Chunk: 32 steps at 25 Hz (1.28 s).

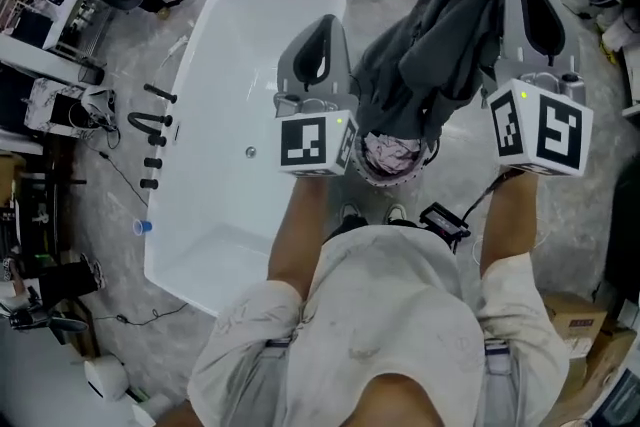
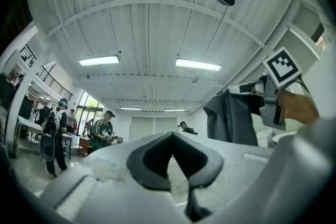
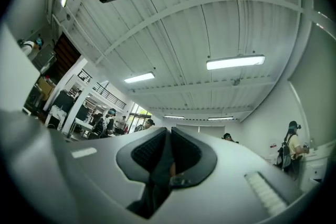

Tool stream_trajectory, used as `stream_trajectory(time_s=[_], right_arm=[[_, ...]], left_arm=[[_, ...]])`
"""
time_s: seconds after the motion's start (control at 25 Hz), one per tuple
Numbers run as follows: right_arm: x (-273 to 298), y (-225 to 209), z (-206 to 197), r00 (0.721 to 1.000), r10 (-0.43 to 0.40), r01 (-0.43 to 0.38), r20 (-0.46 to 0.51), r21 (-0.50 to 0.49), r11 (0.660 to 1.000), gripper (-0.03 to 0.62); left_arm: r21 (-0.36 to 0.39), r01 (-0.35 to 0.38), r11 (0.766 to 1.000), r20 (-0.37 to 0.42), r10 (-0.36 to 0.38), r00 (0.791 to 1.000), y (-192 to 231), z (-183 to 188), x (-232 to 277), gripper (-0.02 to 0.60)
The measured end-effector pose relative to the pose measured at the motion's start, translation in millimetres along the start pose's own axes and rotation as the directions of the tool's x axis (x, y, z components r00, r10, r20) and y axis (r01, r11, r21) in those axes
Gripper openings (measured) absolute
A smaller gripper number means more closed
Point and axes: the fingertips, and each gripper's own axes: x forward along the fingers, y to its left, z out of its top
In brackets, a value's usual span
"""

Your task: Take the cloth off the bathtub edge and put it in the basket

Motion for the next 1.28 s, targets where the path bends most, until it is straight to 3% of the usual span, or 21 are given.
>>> stream_trajectory(time_s=[0.16, 0.52, 0.8, 1.28], right_arm=[[-11, -19, 3, 0.996, -0.083, 0.084, 0.018, -0.044, 0.996, 0.034], [-20, -61, 12, 0.982, -0.190, 0.190, 0.009, -0.094, 0.977, 0.034], [-26, -70, 1, 0.976, -0.218, 0.215, -0.024, -0.099, 0.972, 0.034], [-22, -71, -2, 0.976, -0.215, 0.212, -0.029, -0.082, 0.974, 0.034]], left_arm=[[-0.019, 0.059, 0.998, 0.006, -0.059, 0.998, -6, -11, 16, 0.000], [-0.053, 0.161, 0.986, 0.016, -0.160, 0.987, -32, -13, 49, 0.000], [-0.069, 0.205, 0.976, 0.016, -0.205, 0.979, -50, -20, 58, 0.000], [-0.099, 0.204, 0.974, 0.009, -0.204, 0.979, -54, -27, 61, 0.000]])
